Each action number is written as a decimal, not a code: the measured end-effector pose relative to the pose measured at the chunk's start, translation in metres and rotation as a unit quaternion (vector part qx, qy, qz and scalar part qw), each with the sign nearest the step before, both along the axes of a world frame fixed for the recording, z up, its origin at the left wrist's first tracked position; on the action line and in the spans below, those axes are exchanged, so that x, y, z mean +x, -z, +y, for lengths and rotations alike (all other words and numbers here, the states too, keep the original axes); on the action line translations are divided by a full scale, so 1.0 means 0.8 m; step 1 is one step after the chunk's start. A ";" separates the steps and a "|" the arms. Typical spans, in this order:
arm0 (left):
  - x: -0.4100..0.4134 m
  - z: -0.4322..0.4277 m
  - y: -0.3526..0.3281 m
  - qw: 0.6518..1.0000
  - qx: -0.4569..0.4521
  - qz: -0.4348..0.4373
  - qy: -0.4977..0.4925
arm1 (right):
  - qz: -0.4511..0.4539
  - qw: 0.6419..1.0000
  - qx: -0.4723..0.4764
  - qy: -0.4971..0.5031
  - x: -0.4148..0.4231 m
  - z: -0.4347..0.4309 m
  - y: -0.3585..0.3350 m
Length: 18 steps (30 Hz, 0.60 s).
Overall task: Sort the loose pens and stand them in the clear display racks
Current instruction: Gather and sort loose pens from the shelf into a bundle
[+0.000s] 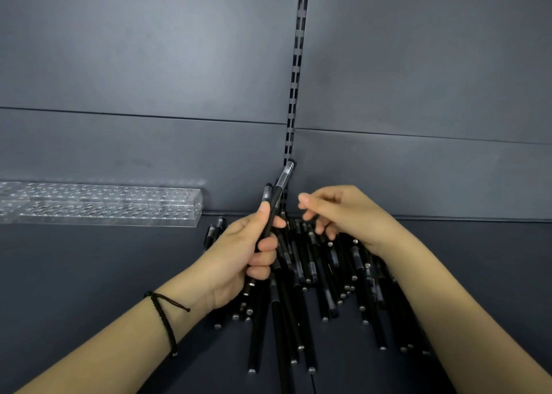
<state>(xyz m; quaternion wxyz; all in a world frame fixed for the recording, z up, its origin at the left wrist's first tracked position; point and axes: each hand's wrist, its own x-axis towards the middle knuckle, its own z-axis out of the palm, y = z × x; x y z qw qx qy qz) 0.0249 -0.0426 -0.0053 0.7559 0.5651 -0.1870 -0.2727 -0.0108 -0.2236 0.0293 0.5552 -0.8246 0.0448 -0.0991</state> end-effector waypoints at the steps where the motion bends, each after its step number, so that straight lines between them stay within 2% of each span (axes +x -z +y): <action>1: 0.001 0.001 0.000 1.000 -0.013 0.005 -0.001 | 0.008 1.000 -0.018 0.017 -0.004 -0.009 0.000; 6: 0.010 -0.001 0.001 0.994 -0.100 0.053 -0.001 | 0.018 0.998 0.011 0.060 -0.013 -0.039 0.000; 8: 0.013 0.000 0.002 0.991 -0.118 0.058 0.006 | 0.019 0.998 -0.017 0.055 -0.010 -0.034 0.004; 11: 0.018 0.003 0.003 0.989 -0.130 0.061 0.023 | 0.046 0.987 -0.148 0.043 -0.003 -0.013 0.020; 14: 0.022 0.003 0.004 0.985 -0.152 0.076 0.033 | 0.080 0.951 -0.292 0.060 0.004 0.004 0.032; 18: 0.025 0.006 0.003 0.982 -0.152 0.104 0.042 | 0.138 0.906 -0.392 0.083 0.003 0.018 0.028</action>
